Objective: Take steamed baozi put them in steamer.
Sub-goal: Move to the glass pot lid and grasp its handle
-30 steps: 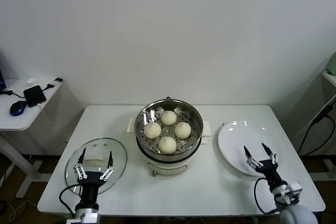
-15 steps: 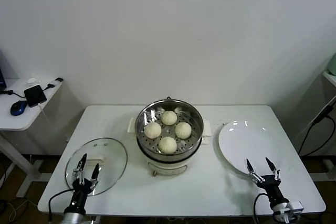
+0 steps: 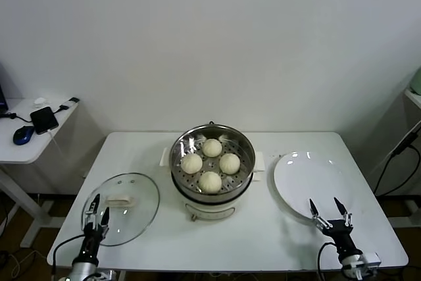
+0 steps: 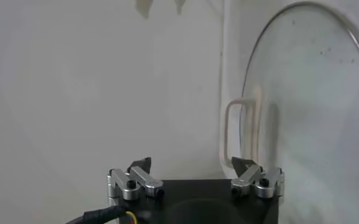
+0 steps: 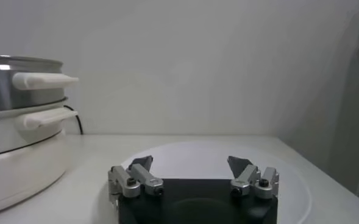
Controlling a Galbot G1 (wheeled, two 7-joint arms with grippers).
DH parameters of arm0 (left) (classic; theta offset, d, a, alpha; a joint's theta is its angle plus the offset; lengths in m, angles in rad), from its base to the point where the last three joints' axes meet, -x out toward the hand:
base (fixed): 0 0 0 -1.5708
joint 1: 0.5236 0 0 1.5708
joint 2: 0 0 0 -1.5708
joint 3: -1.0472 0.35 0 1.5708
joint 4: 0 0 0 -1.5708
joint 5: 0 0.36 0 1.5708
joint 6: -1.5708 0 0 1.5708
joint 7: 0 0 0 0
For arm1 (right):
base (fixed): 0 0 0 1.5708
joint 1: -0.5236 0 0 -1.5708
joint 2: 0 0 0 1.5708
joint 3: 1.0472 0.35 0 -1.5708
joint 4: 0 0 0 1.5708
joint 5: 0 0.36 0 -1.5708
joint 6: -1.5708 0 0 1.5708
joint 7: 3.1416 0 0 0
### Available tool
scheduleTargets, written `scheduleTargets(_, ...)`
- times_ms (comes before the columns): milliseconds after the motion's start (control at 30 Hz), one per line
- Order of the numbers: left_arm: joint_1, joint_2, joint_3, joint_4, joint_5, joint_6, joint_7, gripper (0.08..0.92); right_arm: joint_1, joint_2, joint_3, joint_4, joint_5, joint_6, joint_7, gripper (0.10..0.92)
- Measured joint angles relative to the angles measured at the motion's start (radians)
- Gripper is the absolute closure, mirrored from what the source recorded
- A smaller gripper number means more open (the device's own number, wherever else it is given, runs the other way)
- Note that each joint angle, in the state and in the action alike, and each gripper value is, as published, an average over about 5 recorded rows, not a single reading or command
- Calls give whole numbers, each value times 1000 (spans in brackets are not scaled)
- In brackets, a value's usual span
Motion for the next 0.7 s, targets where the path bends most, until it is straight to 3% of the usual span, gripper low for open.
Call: scheduleTargets(700, -92, -37, 47, 48, 43, 56, 36, 177, -2, 10, 15, 0, -8, -5, 2, 203)
